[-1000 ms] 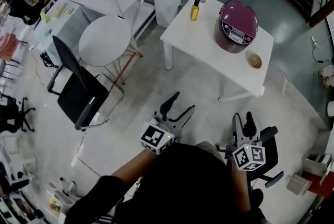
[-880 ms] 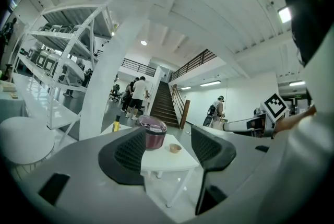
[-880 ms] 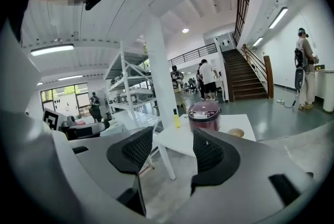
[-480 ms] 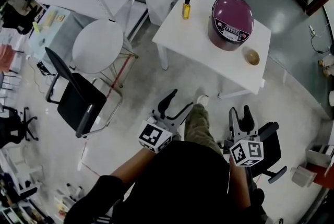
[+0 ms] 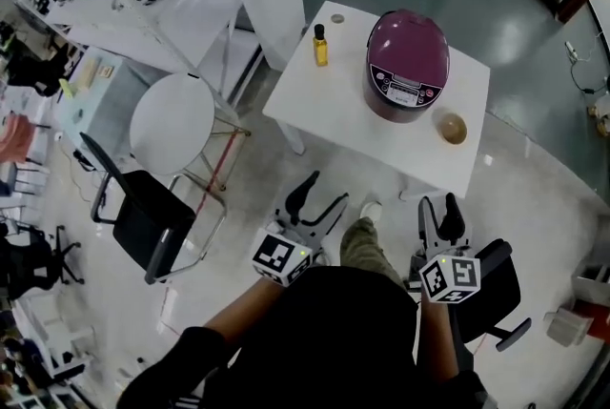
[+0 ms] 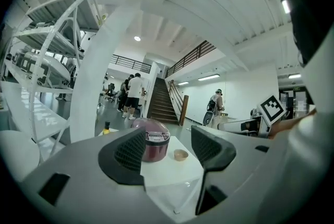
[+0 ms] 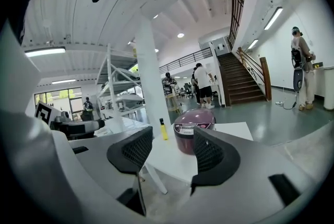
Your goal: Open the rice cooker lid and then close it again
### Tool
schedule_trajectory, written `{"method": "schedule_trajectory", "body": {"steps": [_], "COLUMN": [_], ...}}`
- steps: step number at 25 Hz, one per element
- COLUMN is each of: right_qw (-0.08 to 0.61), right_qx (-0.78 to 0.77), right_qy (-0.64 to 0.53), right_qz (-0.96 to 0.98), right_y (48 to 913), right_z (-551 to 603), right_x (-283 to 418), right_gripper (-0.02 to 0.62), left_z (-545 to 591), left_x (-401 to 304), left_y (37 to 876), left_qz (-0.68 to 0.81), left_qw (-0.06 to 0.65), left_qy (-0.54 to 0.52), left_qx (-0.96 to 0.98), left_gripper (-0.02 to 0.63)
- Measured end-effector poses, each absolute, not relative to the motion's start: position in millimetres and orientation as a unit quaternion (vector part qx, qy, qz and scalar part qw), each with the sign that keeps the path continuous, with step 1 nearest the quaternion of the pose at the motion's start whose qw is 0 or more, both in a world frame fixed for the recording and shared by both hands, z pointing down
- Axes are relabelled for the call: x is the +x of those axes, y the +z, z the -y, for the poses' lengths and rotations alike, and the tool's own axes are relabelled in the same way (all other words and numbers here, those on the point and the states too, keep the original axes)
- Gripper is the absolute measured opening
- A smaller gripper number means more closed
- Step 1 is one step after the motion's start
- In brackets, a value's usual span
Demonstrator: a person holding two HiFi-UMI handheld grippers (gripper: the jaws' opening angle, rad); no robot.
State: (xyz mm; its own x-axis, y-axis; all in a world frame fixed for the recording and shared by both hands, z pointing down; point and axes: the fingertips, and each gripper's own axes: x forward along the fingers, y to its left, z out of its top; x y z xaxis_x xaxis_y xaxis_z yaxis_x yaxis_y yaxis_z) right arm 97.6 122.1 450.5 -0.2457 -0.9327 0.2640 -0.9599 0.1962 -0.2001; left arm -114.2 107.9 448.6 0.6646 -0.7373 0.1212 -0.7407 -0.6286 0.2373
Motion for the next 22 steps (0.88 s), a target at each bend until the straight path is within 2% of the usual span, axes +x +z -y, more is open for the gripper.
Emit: {"method": "schedule_trajectory", "body": {"steps": [10, 16, 22], "right_qw": [0.032, 0.008, 0.002], "right_qx": [0.614, 0.584, 0.565], "right_qy": [0.165, 0.147, 0.15], "right_qz": [0.771, 0.799, 0.811], "right_y": [444, 432, 440], "right_z": [-33, 18, 62], "right_x": [168, 187, 197], "right_gripper": [0.213, 0.213, 0.203], "left_z": [-4, 41, 75], "left_x": [-36, -13, 3], "left_y": [422, 407, 420], "left_qz": [0.398, 0.426, 0.447], "left_qw": [0.117, 0.087, 0.095], "left_qy": [-0.005, -0.019, -0.002], "left_qx": [0.91, 0.9, 0.89], "left_gripper": [0.25, 0.25, 0.25]}}
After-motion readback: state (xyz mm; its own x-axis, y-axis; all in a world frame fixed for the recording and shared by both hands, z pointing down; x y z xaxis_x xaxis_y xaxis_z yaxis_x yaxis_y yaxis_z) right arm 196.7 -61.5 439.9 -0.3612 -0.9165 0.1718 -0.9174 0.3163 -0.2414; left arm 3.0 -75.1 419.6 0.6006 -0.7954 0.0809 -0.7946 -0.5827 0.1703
